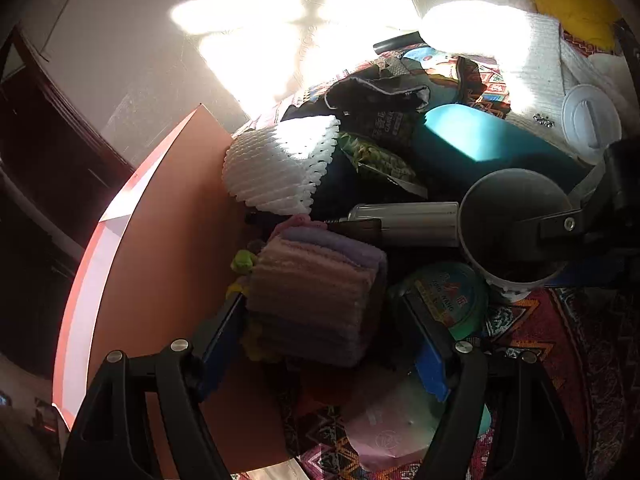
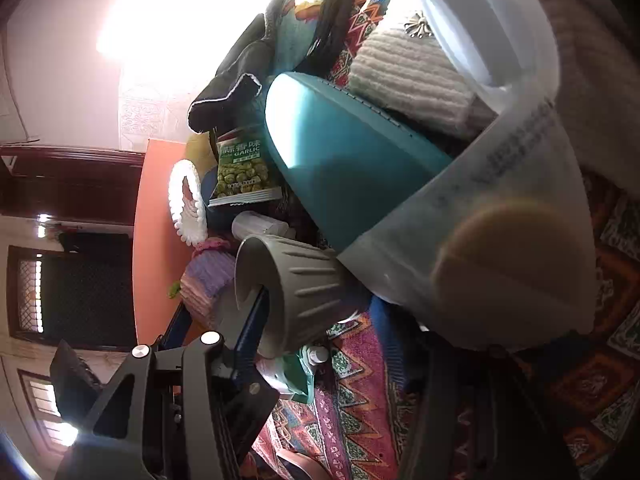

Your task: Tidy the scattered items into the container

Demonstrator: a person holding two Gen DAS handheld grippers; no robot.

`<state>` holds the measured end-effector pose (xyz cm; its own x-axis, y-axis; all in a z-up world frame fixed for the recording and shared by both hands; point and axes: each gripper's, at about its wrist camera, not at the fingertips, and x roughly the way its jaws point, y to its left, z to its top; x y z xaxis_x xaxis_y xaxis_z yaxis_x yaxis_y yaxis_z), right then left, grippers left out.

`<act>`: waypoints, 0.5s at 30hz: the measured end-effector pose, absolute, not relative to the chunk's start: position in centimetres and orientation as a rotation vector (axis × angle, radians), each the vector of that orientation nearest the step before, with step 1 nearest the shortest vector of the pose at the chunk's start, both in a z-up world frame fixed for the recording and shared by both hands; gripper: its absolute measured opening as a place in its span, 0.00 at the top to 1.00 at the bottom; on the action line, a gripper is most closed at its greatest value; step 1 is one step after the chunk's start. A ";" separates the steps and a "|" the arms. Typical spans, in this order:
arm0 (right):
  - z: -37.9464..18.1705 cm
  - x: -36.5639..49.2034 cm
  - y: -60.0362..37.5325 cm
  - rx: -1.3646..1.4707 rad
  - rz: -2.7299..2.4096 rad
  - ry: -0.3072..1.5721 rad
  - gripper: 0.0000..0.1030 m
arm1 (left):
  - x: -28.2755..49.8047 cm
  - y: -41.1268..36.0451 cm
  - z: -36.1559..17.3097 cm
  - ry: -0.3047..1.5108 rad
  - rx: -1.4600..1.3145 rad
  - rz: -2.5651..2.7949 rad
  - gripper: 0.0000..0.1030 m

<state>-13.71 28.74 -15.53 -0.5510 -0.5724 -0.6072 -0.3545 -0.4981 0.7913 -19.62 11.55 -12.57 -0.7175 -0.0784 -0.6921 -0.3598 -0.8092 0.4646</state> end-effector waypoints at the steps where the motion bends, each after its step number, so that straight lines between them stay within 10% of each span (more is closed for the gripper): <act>1: -15.6 -13.6 28.9 1.398 -2.183 -1.497 0.61 | -19.7 11.3 -12.3 0.880 -1.100 2.636 0.37; 8: -14.6 -13.3 28.9 1.332 -2.176 -1.508 0.87 | -19.6 9.1 -9.4 0.610 -1.121 2.617 0.55; 15: -12.3 -12.6 28.3 1.244 -2.195 -1.450 0.88 | -18.3 7.4 -5.8 0.354 -1.068 2.575 0.55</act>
